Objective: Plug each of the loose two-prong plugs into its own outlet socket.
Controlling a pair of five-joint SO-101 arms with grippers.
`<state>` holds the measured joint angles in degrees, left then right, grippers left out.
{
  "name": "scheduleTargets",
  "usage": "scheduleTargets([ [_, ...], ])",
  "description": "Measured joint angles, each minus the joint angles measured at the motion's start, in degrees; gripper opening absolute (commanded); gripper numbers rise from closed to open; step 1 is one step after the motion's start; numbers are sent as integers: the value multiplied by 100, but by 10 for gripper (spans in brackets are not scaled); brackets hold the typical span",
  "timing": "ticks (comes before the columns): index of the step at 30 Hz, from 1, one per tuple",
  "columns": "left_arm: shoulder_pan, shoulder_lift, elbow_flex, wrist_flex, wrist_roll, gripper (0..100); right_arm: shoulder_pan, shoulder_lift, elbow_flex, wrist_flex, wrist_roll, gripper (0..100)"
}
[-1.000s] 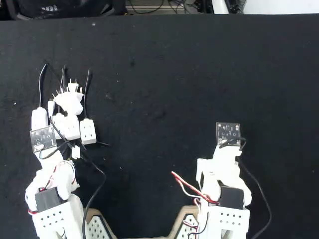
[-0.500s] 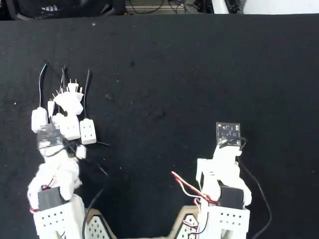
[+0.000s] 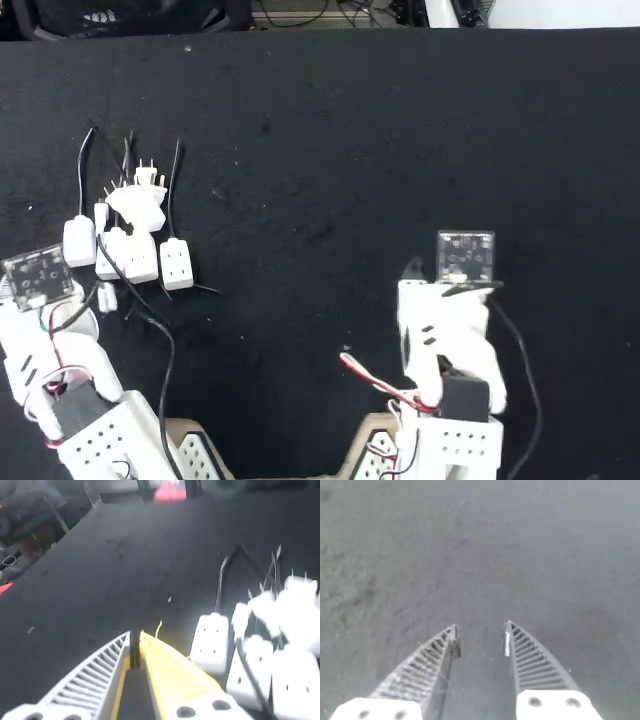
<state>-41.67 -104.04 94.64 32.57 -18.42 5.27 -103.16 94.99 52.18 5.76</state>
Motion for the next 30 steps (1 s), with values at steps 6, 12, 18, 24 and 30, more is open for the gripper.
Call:
scheduleTargets([
  [6,88,9,-185,220,774,130,0,0,-976,79,0,145],
  [12,738,-9,-1635,1433,800,159,-695,0,-3393,1002,0,145],
  [18,1565,-53,-1978,1934,800,163,-1266,369,-4633,1213,-9,145],
  [24,2127,0,-607,1512,800,163,-1310,2277,-4686,1073,-290,145],
  [30,2171,0,-193,1407,800,164,-1574,4018,-3991,9,-844,142],
])
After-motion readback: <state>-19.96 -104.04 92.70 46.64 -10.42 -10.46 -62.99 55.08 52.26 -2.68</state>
